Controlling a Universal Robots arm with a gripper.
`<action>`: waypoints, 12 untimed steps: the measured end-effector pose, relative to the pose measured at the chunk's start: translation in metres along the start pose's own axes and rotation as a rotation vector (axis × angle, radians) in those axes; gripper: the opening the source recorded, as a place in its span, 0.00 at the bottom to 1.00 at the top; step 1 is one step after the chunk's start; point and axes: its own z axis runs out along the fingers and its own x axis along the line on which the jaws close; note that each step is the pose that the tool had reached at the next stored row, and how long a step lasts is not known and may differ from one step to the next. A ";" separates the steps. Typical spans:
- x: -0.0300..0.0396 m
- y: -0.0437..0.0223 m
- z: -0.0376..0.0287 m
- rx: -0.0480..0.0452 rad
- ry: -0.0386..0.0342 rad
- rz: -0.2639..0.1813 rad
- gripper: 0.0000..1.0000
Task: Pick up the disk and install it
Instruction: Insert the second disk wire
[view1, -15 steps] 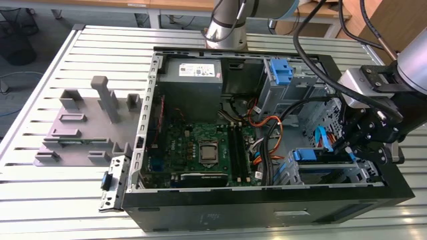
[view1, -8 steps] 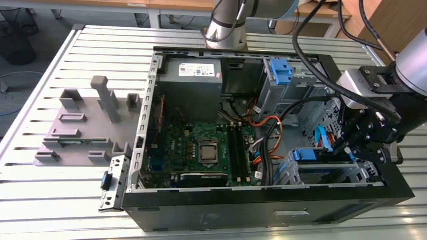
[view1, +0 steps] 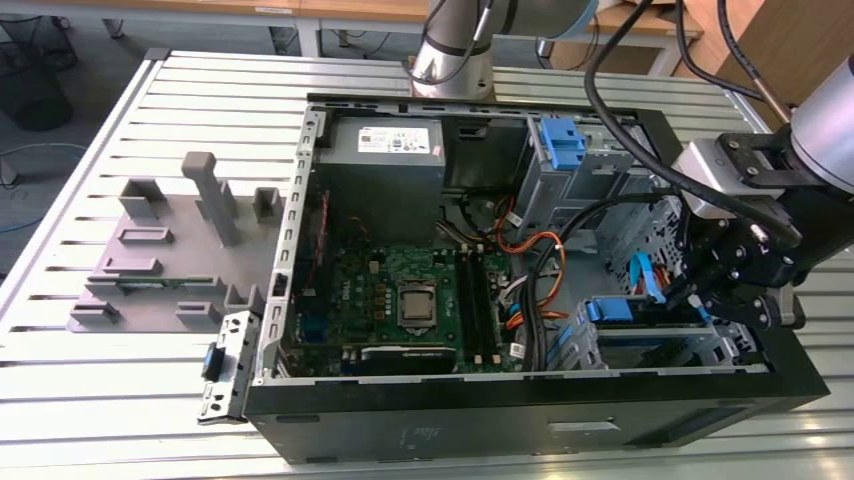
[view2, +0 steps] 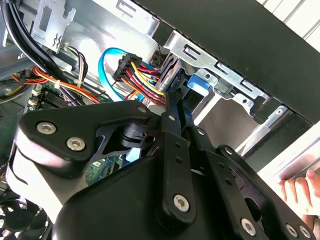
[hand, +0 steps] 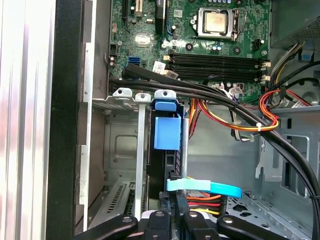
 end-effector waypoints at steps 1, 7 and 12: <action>0.0000 0.0000 0.0001 0.0000 -0.0001 0.000 0.16; 0.0000 0.0000 -0.0004 0.0000 0.0001 0.000 0.24; -0.0007 0.0001 -0.0126 0.0000 -0.0002 0.000 0.24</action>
